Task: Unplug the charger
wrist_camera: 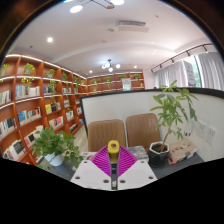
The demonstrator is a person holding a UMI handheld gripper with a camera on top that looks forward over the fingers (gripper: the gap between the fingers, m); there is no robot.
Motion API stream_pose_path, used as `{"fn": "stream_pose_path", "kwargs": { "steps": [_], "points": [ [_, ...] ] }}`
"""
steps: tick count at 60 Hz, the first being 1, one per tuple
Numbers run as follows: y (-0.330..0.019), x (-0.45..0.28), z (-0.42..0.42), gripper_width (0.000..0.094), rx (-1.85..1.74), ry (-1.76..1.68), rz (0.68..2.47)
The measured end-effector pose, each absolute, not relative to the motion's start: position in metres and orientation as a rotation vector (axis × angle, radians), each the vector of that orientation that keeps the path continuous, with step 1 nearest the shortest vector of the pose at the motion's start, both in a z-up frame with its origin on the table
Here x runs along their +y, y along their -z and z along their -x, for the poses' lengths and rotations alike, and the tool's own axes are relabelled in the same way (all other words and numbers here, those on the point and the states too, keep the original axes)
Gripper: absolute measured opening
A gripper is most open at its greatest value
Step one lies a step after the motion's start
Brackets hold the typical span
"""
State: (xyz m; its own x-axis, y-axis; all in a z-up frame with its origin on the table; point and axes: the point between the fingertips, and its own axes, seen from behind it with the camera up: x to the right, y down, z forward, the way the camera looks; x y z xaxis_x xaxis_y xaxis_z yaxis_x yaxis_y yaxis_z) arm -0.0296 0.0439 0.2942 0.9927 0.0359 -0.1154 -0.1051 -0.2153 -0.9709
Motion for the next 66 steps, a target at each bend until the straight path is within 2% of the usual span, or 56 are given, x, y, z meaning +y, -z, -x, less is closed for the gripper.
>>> {"fn": "stream_pose_path", "kwargs": {
  "steps": [3, 6, 10, 17, 20, 29, 36, 41, 46, 52, 59, 66],
  "points": [
    [-0.303, 0.043, 0.007, 0.0048, 0.076, -0.108, 1.78],
    [-0.29, 0.044, -0.02, 0.0047, 0.104, -0.085, 1.813],
    [-0.242, 0.037, -0.053, 0.0048, 0.127, -0.03, 1.91],
    [-0.116, 0.01, -0.087, 0.0047, 0.18, -0.014, 2.116],
    [-0.086, 0.003, -0.093, 0.0048, 0.189, -0.036, 2.171],
    [-0.019, -0.012, -0.098, 0.0048, 0.217, -0.081, 2.271],
    [0.004, -0.019, -0.104, 0.0071, 0.251, -0.07, 2.314],
    [0.003, -0.017, -0.108, 0.0134, 0.283, -0.094, 2.304],
    [0.001, -0.02, -0.119, 0.0363, 0.338, -0.057, 2.305],
    [-0.016, -0.022, -0.135, 0.0542, 0.341, 0.024, 2.272],
    [-0.072, -0.029, -0.134, 0.0714, 0.325, 0.046, 2.179],
    [-0.152, -0.05, -0.116, 0.0835, 0.288, 0.039, 2.06]
  ]
}}
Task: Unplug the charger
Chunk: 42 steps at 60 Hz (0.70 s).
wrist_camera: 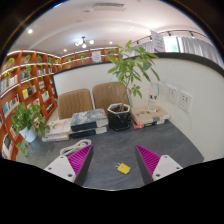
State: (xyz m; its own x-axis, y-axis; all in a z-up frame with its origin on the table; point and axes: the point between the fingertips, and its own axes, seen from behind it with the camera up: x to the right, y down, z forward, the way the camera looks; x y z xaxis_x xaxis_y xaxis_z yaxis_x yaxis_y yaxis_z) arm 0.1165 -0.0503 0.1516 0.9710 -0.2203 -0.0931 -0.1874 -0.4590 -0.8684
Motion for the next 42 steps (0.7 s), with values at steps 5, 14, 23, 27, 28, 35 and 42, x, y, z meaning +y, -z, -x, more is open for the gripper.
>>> {"fn": "stream_pose_path", "kwargs": {
  "steps": [5, 14, 23, 27, 28, 35, 42],
  "points": [
    [-0.201, -0.075, -0.094, 0.0848, 0.247, 0.028, 2.003],
    [-0.241, -0.129, -0.04, 0.0845, 0.154, -0.001, 1.982],
    [-0.225, -0.182, 0.012, 0.0853, 0.064, 0.01, 2.041],
    [-0.216, -0.204, 0.032, 0.0861, 0.037, 0.0, 2.061],
    [-0.215, -0.209, 0.037, 0.086, 0.03, -0.003, 2.063],
    [-0.202, -0.237, 0.066, 0.0857, -0.028, -0.028, 2.086],
    [-0.196, -0.254, 0.086, 0.0859, -0.055, -0.066, 2.097]
  ]
}}
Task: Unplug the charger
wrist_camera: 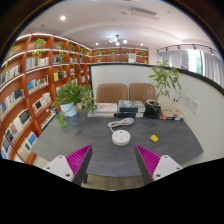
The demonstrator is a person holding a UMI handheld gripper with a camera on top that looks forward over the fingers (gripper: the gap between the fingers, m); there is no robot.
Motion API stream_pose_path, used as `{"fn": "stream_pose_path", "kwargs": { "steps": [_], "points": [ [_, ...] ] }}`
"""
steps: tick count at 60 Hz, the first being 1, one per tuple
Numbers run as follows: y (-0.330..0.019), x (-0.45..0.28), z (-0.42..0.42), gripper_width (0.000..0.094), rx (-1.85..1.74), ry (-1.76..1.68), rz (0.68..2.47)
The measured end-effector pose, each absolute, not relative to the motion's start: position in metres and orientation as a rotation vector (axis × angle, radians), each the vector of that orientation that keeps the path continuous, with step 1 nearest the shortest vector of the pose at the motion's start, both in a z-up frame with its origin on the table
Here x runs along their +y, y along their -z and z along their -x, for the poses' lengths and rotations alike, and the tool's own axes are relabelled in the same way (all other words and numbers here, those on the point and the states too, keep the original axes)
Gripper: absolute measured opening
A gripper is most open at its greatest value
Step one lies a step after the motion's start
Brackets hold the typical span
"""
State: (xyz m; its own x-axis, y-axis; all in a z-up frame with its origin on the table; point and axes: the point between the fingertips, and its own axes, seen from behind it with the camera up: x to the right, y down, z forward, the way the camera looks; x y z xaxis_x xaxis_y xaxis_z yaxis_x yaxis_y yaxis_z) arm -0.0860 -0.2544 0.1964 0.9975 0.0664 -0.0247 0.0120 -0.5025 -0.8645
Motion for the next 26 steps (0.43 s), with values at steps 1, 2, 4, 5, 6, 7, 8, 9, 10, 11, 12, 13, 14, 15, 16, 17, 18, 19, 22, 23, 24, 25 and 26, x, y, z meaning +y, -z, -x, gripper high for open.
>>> {"fn": "stream_pose_path", "kwargs": {
  "steps": [1, 2, 4, 5, 6, 7, 8, 9, 10, 11, 12, 13, 14, 15, 16, 17, 18, 19, 22, 23, 24, 25, 26],
  "points": [
    [-0.196, -0.256, 0.088, 0.0858, -0.058, -0.07, 2.097],
    [-0.195, -0.258, 0.089, 0.0858, -0.06, -0.072, 2.099],
    [-0.193, -0.261, 0.092, 0.0858, -0.065, -0.075, 2.107],
    [-0.192, -0.262, 0.092, 0.0859, -0.066, -0.077, 2.109],
    [-0.191, -0.263, 0.093, 0.0858, -0.065, -0.08, 2.111],
    [-0.191, -0.264, 0.093, 0.0859, -0.063, -0.083, 2.111],
    [-0.192, -0.265, 0.094, 0.0861, -0.061, -0.084, 2.11],
    [-0.192, -0.266, 0.094, 0.0859, -0.06, -0.084, 2.11],
    [-0.192, -0.266, 0.094, 0.0858, -0.06, -0.084, 2.109],
    [-0.192, -0.267, 0.094, 0.086, -0.059, -0.084, 2.109],
    [-0.193, -0.267, 0.094, 0.0862, -0.058, -0.085, 2.107],
    [-0.193, -0.268, 0.094, 0.0861, -0.056, -0.086, 2.106],
    [-0.193, -0.268, 0.094, 0.0861, -0.054, -0.087, 2.104],
    [-0.194, -0.268, 0.093, 0.0861, -0.052, -0.088, 2.102],
    [-0.194, -0.268, 0.093, 0.086, -0.05, -0.089, 2.1],
    [-0.194, -0.268, 0.093, 0.0859, -0.048, -0.091, 2.099],
    [-0.195, -0.268, 0.093, 0.0858, -0.046, -0.091, 2.098],
    [-0.195, -0.268, 0.092, 0.0857, -0.043, -0.092, 2.097],
    [-0.196, -0.267, 0.092, 0.0848, -0.036, -0.093, 2.093],
    [-0.196, -0.267, 0.091, 0.0848, -0.034, -0.095, 2.093],
    [-0.197, -0.267, 0.091, 0.0848, -0.032, -0.096, 2.094],
    [-0.197, -0.267, 0.091, 0.0848, -0.03, -0.097, 2.094],
    [-0.197, -0.266, 0.091, 0.0848, -0.029, -0.099, 2.094]
  ]
}}
